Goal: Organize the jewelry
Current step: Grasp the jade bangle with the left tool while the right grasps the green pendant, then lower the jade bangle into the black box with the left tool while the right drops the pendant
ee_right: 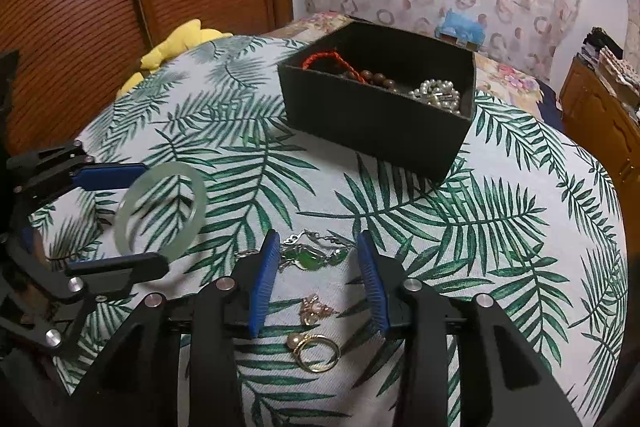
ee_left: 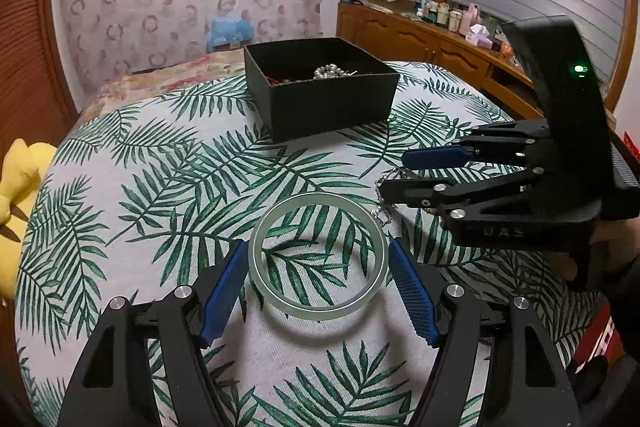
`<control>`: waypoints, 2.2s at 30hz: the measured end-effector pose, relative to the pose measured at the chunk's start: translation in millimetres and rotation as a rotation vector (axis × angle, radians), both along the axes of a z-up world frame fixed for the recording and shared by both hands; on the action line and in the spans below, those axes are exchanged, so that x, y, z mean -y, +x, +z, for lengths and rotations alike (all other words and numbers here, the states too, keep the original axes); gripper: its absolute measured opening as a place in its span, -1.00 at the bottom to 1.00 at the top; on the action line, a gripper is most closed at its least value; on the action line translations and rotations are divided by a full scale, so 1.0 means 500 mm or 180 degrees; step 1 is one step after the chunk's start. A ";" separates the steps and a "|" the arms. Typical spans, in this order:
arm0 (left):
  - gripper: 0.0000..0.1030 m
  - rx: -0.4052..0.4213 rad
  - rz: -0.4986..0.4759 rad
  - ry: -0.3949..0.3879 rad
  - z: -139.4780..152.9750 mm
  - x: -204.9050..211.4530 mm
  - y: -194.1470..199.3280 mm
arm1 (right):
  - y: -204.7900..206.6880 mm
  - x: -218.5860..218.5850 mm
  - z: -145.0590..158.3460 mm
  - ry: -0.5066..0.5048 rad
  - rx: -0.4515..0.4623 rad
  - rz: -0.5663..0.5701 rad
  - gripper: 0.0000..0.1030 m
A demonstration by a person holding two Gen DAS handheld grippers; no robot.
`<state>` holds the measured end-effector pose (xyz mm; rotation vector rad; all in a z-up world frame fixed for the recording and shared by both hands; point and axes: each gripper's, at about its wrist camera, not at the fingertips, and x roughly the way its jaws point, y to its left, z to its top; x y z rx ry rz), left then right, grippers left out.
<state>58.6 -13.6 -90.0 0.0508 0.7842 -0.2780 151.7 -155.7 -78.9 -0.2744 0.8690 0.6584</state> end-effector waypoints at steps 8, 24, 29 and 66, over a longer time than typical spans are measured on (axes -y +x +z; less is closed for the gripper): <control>0.33 0.0015 0.0009 -0.0020 0.000 -0.001 -0.002 | -0.003 -0.001 -0.002 0.0041 -0.0003 0.0057 -0.50; 0.33 0.0081 -0.0003 -0.0030 0.012 0.001 0.001 | -0.009 0.017 0.032 0.0161 0.0111 0.0065 -0.69; 0.33 0.0109 -0.0016 -0.0031 0.022 0.002 0.017 | -0.004 0.024 0.064 0.0188 0.0189 0.0069 -0.69; 0.33 0.0312 -0.0041 0.0079 0.127 0.015 0.267 | 0.230 0.073 0.138 0.0571 0.0315 -0.0114 -0.60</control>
